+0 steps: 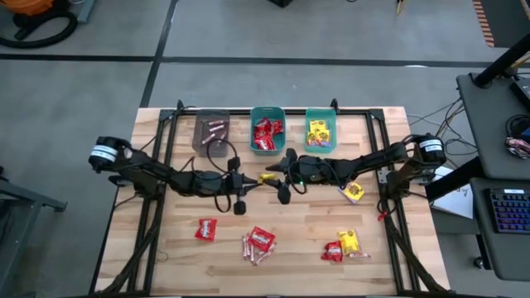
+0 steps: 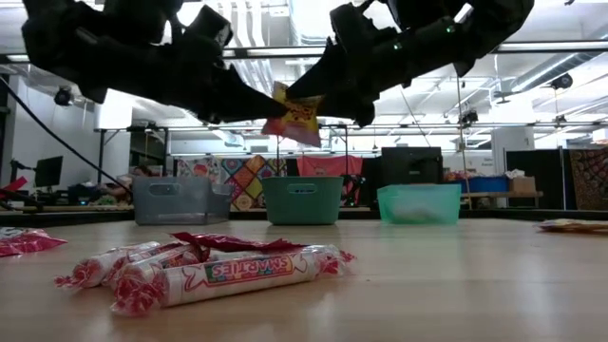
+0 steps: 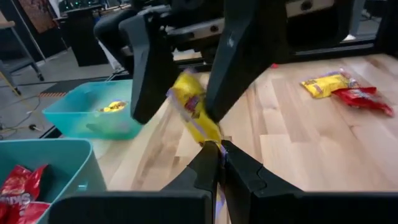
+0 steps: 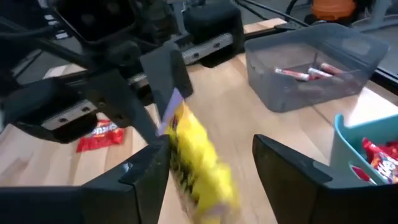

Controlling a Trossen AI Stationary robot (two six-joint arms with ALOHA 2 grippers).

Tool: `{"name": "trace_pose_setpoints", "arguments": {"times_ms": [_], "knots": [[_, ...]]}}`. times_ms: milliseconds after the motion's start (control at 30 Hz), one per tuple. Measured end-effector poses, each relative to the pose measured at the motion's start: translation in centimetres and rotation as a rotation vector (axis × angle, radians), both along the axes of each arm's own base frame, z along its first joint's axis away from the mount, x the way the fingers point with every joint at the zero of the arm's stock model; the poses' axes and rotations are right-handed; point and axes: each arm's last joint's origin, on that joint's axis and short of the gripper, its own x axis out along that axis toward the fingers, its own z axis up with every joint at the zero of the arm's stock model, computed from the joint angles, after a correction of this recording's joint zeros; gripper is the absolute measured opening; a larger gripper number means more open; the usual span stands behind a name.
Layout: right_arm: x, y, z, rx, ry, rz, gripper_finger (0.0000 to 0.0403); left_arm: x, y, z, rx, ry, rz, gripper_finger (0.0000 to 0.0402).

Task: Sort candy
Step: Put the yellow candy on the light green bin

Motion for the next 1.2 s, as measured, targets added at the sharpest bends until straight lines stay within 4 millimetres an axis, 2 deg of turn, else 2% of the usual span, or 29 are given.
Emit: {"name": "trace_pose_setpoints", "arguments": {"times_ms": [100,233,600,867,1033,1200], "knots": [[0.0,0.1,-0.2,0.009,0.017,0.049,0.0204,0.5,-0.1,0.0,0.005,-0.002,0.006,0.0],[-0.1,0.2,-0.2,0.007,0.03,0.076,0.0168,0.1,0.0,0.1,0.004,-0.004,0.008,0.0],[-0.1,0.2,-0.4,-0.032,0.054,0.098,0.002,-0.5,0.1,0.1,-0.001,0.004,0.011,0.0],[-0.6,0.1,0.3,-0.003,0.05,0.102,0.0014,-0.7,0.2,0.3,-0.028,0.01,0.017,0.0017],[-2.2,-1.8,1.5,0.088,0.124,-0.01,0.0014,-1.5,0.3,0.8,-0.023,0.069,0.018,0.0046],[-5.6,-6.6,2.4,0.197,0.27,-0.279,0.0013,-2.7,0.5,2.2,-0.018,0.097,0.018,0.006]]}}
